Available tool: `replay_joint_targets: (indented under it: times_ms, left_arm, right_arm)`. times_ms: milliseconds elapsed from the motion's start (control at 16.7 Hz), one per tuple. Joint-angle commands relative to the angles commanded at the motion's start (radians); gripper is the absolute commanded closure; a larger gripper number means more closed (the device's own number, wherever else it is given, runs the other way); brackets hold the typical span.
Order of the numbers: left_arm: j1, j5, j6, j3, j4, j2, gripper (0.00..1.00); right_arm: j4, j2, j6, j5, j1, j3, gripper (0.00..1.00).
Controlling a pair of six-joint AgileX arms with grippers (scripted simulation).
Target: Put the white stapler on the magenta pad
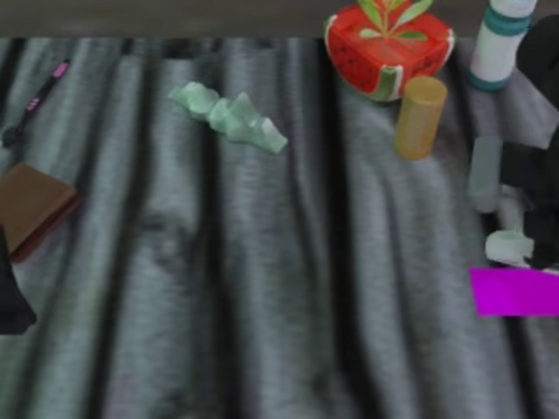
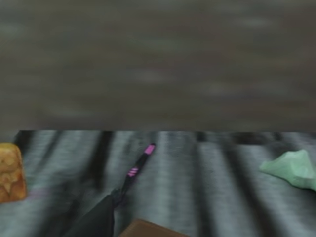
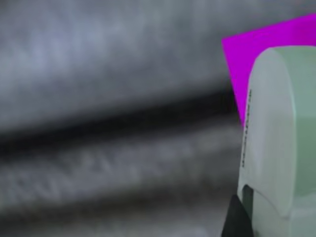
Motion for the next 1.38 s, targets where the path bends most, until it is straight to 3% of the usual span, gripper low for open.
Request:
replay_joint_targets:
  times_ms: [180, 420, 900, 1380]
  left_arm:
    - [0.0, 0.0, 0.0, 0.0, 0.0, 0.0, 0.0]
    - [0.0, 0.0, 0.0, 0.0, 0.0, 0.0, 0.0]
    - [0.0, 0.0, 0.0, 0.0, 0.0, 0.0, 0.0]
    - [0.0, 0.0, 0.0, 0.0, 0.0, 0.0, 0.0]
  right_arm:
    - [0.058, -0.041, -0.217, 0.03, -0.031, -0.023, 1.0]
    - [0.106, -0.073, -0.357, 0.053, -0.053, -0.037, 1.0]
    - [0.124, -0.068, -0.361, 0.053, -0.05, -0.049, 1.0]
    - [0.46, 0.042, -0.354, 0.056, -0.048, -0.264, 1.0]
